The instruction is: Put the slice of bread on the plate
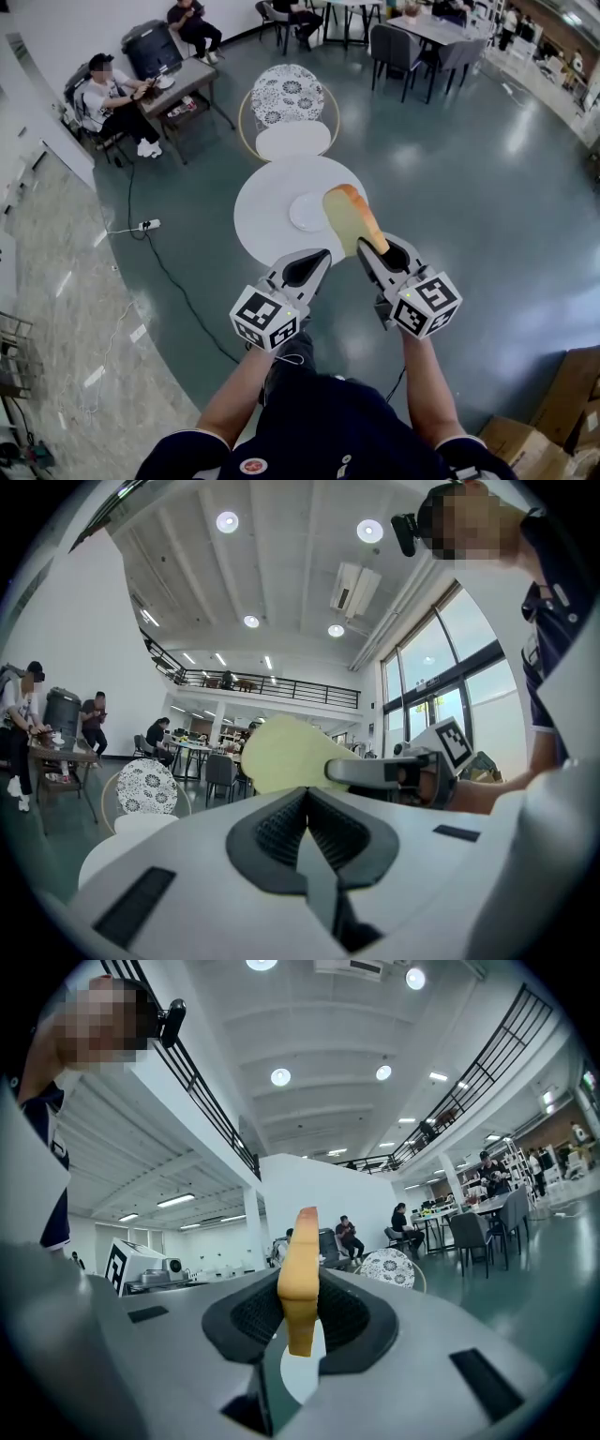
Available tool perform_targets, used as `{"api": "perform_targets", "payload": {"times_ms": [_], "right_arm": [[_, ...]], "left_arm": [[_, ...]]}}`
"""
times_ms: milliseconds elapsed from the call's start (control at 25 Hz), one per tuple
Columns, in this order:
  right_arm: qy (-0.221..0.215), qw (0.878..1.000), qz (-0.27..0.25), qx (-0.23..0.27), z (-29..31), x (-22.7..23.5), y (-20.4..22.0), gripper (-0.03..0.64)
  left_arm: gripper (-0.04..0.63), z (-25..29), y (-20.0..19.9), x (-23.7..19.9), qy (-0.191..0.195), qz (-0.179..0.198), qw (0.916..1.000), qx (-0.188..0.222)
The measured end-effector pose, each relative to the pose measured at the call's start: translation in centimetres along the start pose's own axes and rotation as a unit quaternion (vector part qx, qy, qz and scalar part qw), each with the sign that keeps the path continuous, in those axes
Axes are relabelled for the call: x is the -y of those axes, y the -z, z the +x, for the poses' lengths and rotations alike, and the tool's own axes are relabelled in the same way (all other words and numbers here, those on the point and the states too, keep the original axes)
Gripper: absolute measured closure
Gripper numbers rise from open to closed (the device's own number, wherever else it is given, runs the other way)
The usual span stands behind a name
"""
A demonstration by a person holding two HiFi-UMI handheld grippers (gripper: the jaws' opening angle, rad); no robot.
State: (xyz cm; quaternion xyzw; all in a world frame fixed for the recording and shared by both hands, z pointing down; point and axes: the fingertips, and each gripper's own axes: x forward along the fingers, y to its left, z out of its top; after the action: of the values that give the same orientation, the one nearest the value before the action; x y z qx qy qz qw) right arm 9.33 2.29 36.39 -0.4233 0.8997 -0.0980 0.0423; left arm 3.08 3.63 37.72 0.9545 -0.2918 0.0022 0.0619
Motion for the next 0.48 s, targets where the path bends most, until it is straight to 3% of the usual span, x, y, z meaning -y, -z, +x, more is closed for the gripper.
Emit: {"api": "perform_targets", "payload": {"times_ms": [480], "right_arm": [[0.047,0.999,0.01,-0.023,10.0,4.0,0.0,0.528]], "left_arm": [[0.588,3.6,-1.3,-11.1,0.039,-0.017,0.9991,-0.005]]}}
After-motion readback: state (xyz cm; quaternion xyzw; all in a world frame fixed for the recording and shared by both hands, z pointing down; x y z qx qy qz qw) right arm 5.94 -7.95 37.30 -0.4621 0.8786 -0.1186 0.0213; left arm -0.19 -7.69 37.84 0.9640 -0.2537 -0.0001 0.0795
